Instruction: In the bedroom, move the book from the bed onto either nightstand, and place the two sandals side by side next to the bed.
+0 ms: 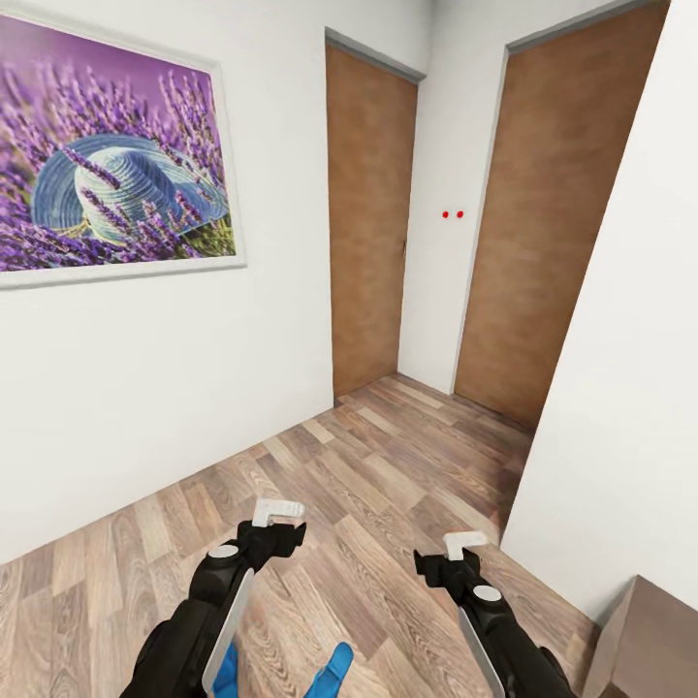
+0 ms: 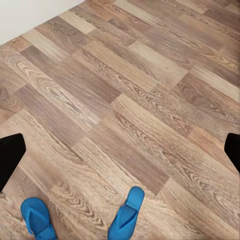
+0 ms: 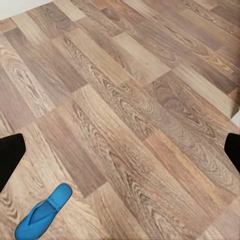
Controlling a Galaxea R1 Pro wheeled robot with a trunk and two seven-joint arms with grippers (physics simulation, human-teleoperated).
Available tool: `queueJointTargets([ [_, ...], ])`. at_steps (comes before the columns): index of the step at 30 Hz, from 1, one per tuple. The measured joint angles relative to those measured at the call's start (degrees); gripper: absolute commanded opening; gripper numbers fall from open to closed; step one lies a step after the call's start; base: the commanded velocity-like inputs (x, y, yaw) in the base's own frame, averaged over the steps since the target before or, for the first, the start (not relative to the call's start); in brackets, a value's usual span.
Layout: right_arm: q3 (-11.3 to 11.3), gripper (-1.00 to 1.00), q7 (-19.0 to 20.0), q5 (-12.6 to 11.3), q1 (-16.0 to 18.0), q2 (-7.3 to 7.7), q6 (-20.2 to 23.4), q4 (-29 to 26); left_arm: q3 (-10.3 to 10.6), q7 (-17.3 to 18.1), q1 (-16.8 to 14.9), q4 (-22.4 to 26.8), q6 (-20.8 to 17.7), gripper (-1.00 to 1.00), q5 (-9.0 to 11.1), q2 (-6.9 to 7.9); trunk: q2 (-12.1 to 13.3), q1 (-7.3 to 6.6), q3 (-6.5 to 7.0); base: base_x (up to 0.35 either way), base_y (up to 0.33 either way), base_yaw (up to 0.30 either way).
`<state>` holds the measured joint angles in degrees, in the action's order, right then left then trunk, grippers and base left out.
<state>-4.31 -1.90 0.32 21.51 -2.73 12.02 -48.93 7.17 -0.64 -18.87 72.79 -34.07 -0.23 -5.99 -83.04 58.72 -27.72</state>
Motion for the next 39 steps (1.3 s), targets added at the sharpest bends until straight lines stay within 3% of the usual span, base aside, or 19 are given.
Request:
queueJointTargets([
  [25, -0.1, 1.00, 0.0, 0.0, 0.0, 0.00, 0.3, 0.0, 0.2, 0.0, 0.0, 0.0, 0.1, 1.00, 0.0, 0.00, 0.0, -0.01, 0.00, 0.209, 0.273, 0.000],
  [33, 0.1, 1.00, -0.2, -0.1, 0.0, -0.01, 0.5, 0.1, 3.0, 0.0, 0.0, 0.2, 0.2, 1.00, 0.2, 0.01, 0.0, 0.00, 0.00, 0.126, 0.212, 0.000],
  [36, 0.3, 1.00, -0.4, -0.1, 0.1, 0.11, 1.2, 0.9, 3.1, -0.1, 0.0, 0.8, 0.3, 1.00, 1.0, 0.02, 0.0, 0.01, 0.00, 0.029, 0.030, 0.000],
  [39, 0.4, 1.00, -0.6, -0.1, 0.9, 0.38, 5.4, 2.0, 3.1, -0.4, 0.0, 0.8, 0.3, 1.00, 3.0, 0.02, -1.2, 0.66, -0.53, 0.010, 0.010, 0.000],
])
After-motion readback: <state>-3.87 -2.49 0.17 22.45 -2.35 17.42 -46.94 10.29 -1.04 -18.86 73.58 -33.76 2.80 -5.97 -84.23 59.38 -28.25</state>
